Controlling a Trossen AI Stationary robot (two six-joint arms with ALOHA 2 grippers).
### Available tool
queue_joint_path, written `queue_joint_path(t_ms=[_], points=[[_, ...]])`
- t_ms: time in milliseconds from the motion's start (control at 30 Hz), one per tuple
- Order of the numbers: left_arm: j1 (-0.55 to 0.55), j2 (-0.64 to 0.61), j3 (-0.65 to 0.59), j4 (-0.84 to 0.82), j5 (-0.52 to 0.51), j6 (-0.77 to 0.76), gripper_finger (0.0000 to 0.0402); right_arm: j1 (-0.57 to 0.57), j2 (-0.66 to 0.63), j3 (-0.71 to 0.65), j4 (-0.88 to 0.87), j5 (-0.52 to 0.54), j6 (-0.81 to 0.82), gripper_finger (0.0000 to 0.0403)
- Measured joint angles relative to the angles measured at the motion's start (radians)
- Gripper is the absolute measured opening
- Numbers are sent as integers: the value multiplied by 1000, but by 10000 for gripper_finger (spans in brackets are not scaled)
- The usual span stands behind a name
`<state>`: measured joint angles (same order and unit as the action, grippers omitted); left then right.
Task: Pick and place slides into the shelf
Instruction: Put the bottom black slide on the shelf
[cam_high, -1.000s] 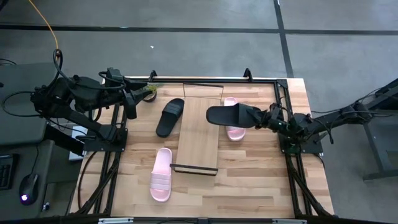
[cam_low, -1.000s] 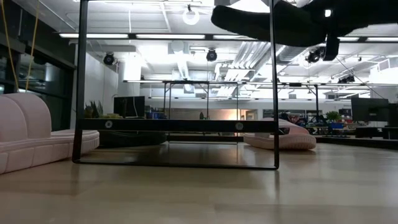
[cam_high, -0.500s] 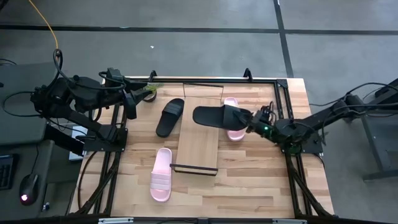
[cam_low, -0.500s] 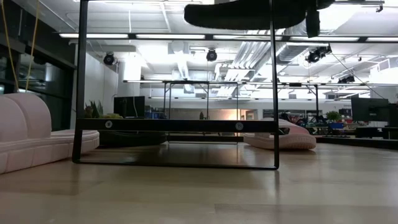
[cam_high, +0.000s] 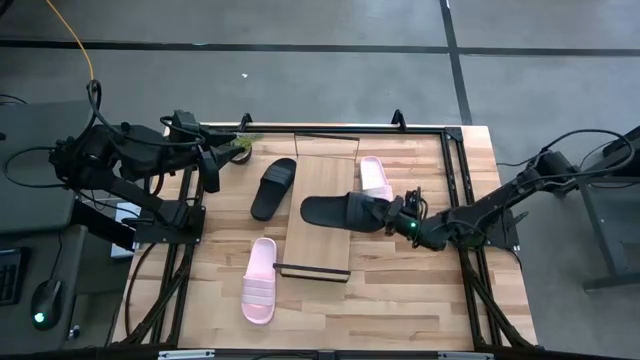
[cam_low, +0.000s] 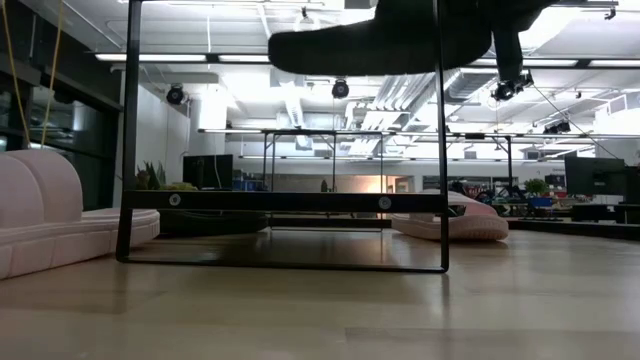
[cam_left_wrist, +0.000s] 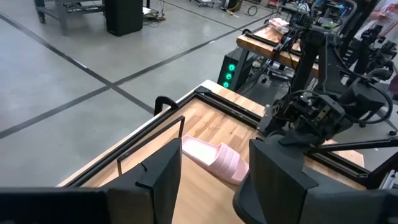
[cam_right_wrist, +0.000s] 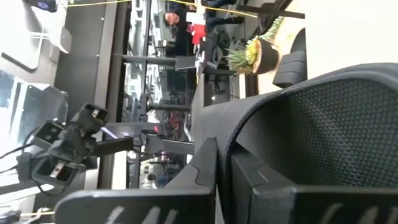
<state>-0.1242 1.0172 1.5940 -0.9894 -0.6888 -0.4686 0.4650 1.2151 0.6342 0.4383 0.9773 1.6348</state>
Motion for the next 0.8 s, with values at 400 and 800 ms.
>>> queue_joint_path(t_ms=[400, 800], points=[[0, 0, 0, -14, 0, 0, 172, 54, 169, 0, 112, 45, 141, 0], [0, 0, 0, -17, 0, 0, 172, 54, 333, 0, 286, 35, 196, 0]])
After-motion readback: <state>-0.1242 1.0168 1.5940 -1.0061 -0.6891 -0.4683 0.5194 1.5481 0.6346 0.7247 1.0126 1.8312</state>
